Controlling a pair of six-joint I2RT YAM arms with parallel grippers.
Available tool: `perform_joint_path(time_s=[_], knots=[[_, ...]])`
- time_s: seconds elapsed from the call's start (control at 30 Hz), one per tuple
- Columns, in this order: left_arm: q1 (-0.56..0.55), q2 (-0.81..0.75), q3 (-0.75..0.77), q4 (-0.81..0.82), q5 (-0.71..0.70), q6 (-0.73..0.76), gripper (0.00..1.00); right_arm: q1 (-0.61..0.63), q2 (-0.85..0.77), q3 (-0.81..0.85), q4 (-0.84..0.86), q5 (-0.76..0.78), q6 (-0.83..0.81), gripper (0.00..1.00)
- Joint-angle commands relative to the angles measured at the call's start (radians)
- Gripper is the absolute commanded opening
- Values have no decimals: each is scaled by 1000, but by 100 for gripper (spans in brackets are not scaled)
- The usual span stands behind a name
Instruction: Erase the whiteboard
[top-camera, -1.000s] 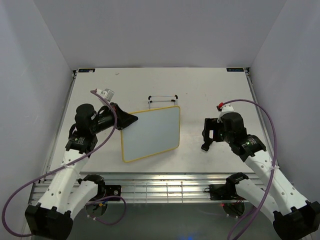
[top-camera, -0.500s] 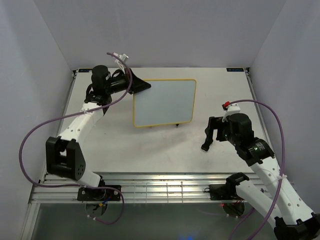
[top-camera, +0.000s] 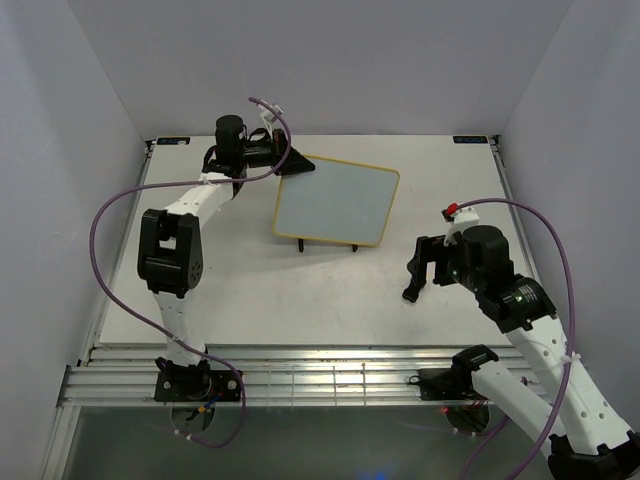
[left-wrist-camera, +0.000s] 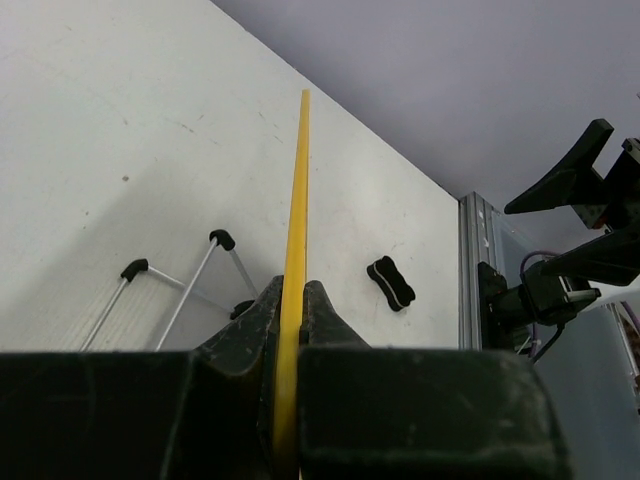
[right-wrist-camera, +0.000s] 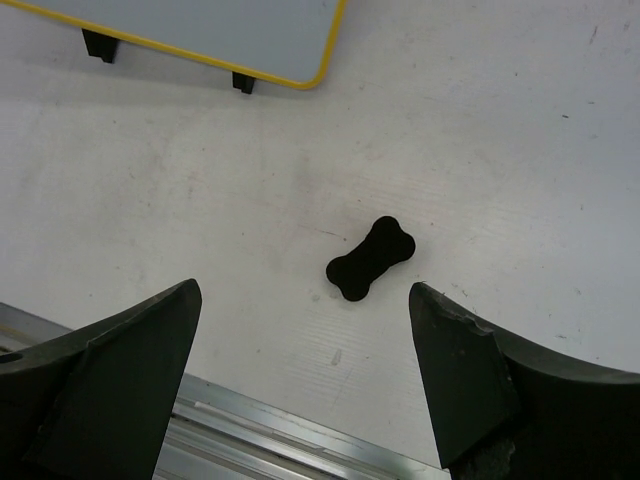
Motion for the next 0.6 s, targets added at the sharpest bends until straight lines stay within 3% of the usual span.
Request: perform_joint_path(time_s=[0.0,0.33,0.57], knots=[[5,-26,127,73,56,26,0,-2,-17,48,-21,-50,-15,90],[29,38,207,74,89,12,0,-2,9,37,-13,-50,-22,90],[45,90,206,105,253,16,0,-2,6,31,-1,-98,-36,90]])
